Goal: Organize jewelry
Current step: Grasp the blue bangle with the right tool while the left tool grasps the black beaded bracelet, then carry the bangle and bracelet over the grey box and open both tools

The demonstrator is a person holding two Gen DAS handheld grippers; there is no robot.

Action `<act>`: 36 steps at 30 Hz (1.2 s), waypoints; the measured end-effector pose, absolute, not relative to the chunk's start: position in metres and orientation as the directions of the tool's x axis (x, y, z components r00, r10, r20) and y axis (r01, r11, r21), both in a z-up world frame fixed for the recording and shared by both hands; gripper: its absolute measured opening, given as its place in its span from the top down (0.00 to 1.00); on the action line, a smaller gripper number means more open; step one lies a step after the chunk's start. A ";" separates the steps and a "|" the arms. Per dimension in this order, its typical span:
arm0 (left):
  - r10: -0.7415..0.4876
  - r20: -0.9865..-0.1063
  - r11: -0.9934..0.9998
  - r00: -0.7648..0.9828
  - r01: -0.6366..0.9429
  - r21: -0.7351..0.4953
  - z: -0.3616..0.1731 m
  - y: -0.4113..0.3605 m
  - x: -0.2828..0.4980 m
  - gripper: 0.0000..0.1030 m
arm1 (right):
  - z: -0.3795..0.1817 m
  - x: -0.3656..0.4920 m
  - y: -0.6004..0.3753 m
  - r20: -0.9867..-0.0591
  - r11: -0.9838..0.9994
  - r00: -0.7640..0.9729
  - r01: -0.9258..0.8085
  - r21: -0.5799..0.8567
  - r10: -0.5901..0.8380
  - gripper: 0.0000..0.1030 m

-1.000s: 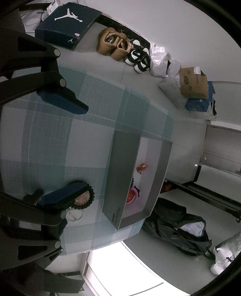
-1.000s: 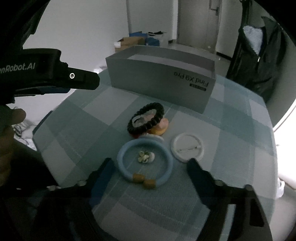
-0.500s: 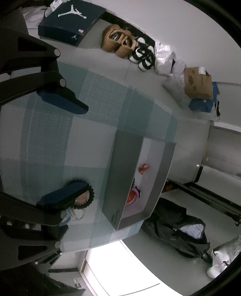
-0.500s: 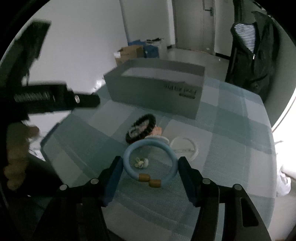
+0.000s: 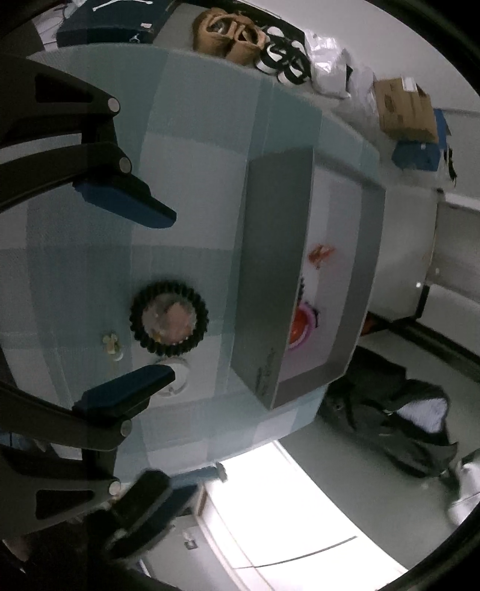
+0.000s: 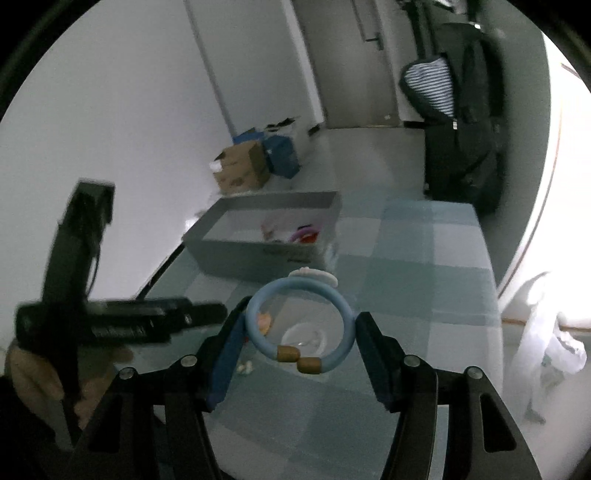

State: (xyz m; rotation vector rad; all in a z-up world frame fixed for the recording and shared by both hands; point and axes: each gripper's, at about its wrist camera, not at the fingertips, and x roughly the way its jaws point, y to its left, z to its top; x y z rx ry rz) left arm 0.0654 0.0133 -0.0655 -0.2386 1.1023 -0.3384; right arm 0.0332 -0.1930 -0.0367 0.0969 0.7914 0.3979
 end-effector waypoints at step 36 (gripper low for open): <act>-0.371 -0.830 0.927 0.416 0.223 -0.302 -0.063 -0.002 0.067 0.64 | -0.033 0.045 -0.207 -0.652 0.907 0.630 -0.288 0.307 0.421 0.41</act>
